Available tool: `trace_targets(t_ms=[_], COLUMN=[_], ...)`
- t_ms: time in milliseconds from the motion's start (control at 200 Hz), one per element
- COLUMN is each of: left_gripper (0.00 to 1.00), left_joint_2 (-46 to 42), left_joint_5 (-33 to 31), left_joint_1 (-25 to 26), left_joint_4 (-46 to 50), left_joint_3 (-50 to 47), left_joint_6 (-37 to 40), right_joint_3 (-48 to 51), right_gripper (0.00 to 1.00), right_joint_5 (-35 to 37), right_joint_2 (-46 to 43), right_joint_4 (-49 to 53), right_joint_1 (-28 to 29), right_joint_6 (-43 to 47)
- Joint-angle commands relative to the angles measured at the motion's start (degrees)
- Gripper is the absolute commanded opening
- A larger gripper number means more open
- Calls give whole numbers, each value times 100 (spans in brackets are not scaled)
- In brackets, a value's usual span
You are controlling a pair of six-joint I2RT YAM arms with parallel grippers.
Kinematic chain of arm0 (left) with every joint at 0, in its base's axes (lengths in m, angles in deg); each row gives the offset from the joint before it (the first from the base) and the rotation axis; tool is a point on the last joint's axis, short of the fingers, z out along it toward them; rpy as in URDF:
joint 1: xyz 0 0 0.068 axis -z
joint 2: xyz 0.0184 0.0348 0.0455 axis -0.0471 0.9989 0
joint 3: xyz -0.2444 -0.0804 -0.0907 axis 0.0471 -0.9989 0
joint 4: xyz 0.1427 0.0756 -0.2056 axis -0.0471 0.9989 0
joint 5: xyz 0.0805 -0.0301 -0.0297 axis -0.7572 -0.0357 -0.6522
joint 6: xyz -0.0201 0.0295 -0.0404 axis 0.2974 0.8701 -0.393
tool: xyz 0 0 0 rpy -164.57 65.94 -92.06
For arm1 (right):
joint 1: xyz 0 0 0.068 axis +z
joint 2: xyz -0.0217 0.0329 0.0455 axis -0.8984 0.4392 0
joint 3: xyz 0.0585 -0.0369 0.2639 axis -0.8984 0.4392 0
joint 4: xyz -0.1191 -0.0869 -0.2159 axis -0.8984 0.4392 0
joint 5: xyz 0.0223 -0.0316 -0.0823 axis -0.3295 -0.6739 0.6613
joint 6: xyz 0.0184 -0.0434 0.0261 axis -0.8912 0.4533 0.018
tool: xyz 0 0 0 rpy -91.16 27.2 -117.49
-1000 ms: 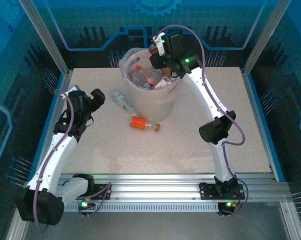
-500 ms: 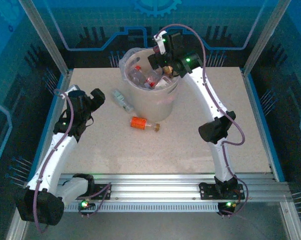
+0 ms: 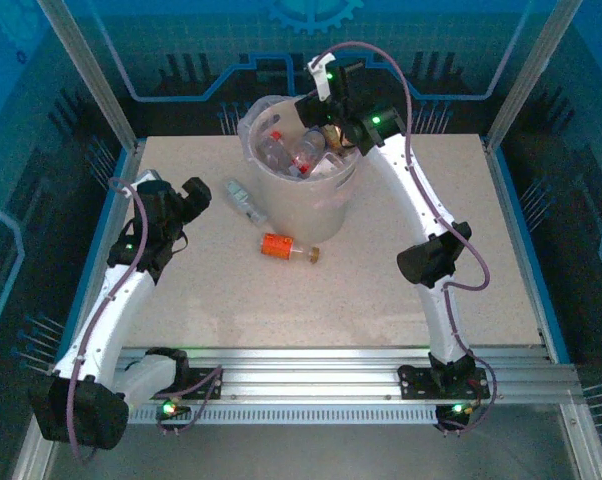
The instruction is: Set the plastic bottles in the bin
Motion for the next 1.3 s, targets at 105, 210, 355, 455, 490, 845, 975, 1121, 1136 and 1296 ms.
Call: trace_targets(t_ms=[105,210,355,455,490,845,975,1121,1136,1296], left_gripper=[99,99,99,99,99,99,99,99,99,99], left_joint_2=[60,57,65,87,96,79,79,79,85,140], left_joint_5=[125,101,82,82,84,99,96,22,13,28], left_joint_1=[-47,-43,-45,-48,-49,-50,-50,-50,-50,-47], left_joint_4=[-86,-79,-75,-75,-79,-50,-22,17,21,13], left_joint_3=[213,216,225,250,246,242,251,264,268,302], left_joint_6=[142,171,199,201,201,177,203,245,240,304], right_joint_3=[-260,-349,-361,-361,-352,-247,-101,126,137,142], right_gripper=[87,83,74,69,66,54,49,48,48,48], right_joint_5=[-324,-665,-1155,-1475,-1543,-1978,-1490,-1360,-1418,-1909], right_joint_2=[234,351,458,458,533,518,316,173,169,132], right_joint_4=[-608,-565,-474,-319,-249,395,550,529,541,620], right_joint_1=[-229,-327,-411,-461,-461,-473,-487,-482,-482,-463], right_joint_6=[-448,-640,-706,-735,-734,-637,-739,-653,-630,-552])
